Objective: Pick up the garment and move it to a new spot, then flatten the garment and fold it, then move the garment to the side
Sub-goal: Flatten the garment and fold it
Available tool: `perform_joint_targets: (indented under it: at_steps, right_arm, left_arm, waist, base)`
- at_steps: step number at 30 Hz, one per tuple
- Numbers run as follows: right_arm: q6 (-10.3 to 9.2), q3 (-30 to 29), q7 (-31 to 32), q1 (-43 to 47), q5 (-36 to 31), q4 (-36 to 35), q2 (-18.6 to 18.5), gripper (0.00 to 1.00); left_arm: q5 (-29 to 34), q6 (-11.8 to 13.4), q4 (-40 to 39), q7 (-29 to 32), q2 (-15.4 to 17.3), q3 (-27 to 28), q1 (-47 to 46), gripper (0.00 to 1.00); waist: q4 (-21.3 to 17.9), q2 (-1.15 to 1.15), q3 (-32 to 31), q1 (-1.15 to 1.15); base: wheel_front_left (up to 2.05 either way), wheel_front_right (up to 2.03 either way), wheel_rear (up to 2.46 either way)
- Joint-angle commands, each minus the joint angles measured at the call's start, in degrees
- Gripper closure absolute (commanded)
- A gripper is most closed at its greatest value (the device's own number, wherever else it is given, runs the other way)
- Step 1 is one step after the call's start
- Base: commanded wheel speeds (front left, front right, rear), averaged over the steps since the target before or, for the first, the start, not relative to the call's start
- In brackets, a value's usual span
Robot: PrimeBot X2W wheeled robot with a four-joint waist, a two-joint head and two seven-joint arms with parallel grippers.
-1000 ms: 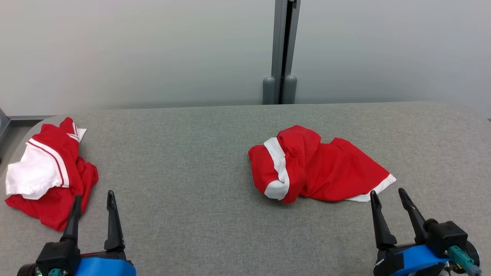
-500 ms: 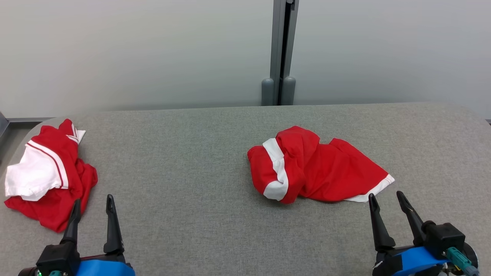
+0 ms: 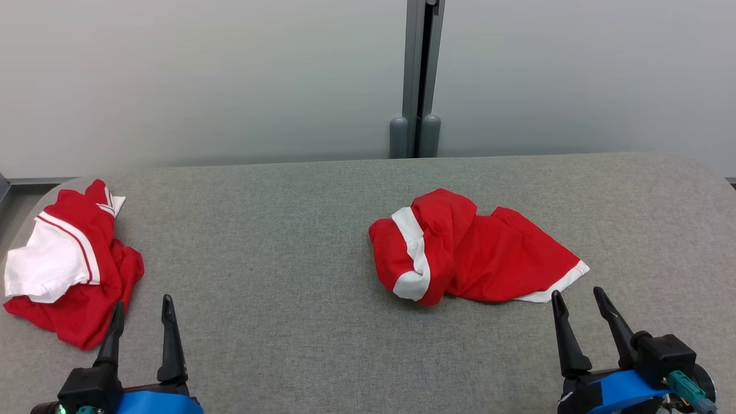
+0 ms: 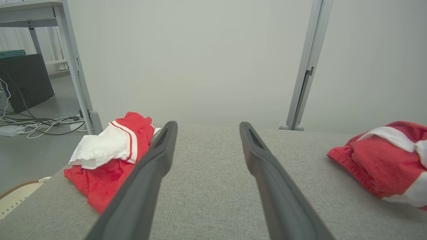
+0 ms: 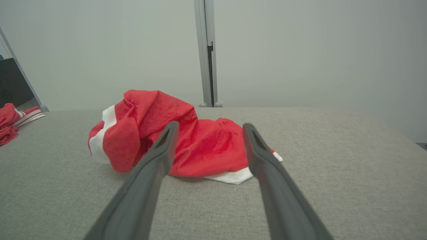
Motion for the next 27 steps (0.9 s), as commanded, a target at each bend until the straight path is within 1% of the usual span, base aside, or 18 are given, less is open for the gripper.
perform_joint_targets:
  at_steps: [1,11,17,20,23,27]
  right_arm:
    - [0.03,0.0,-0.2,-0.1,-0.2,0.1,-0.3,0.0]
    - [0.03,0.7,-0.2,-0.8,-0.2,0.4,-0.3,0.0]
    - [0.03,0.9,-0.2,-1.1,-0.3,0.3,-0.3,0.0]
    - [0.03,1.1,-0.2,-1.3,-0.3,0.3,-0.3,0.0]
    - [0.03,1.7,-0.2,-1.9,-0.1,0.2,-0.3,0.0]
    - [0.03,2.2,-0.2,-2.6,0.2,0.2,-0.3,0.0]
  left_arm:
    - [0.3,-0.2,0.2,-0.2,0.0,0.6,-1.1,0.0]
    - [0.6,-0.4,0.7,-0.2,-0.3,0.7,-1.1,0.0]
    - [1.0,-0.6,1.2,-0.2,-0.4,-0.7,-2.2,0.0]
    - [1.2,-0.7,2.3,-0.2,-0.5,-3.6,-4.5,0.0]
    - [1.5,-1.0,4.5,-0.2,-0.5,-8.3,-7.8,0.0]
    - [0.4,-0.9,7.8,-0.1,-0.3,-17.1,-12.8,0.0]
  waist:
    - [0.0,0.0,0.0,0.0]
    - [0.2,0.0,-0.5,0.0]
    - [0.1,0.0,-0.4,0.0]
    - [-0.4,0.0,0.0,0.0]
    - [-1.5,0.0,0.7,0.0]
    - [-4.0,0.0,2.0,0.0]
  base:
    - [0.0,0.0,0.0]
    - [0.0,0.0,0.0]
    - [0.0,0.0,0.0]
    - [0.0,0.0,0.0]
    - [0.0,0.0,0.0]
    - [0.0,0.0,0.0]
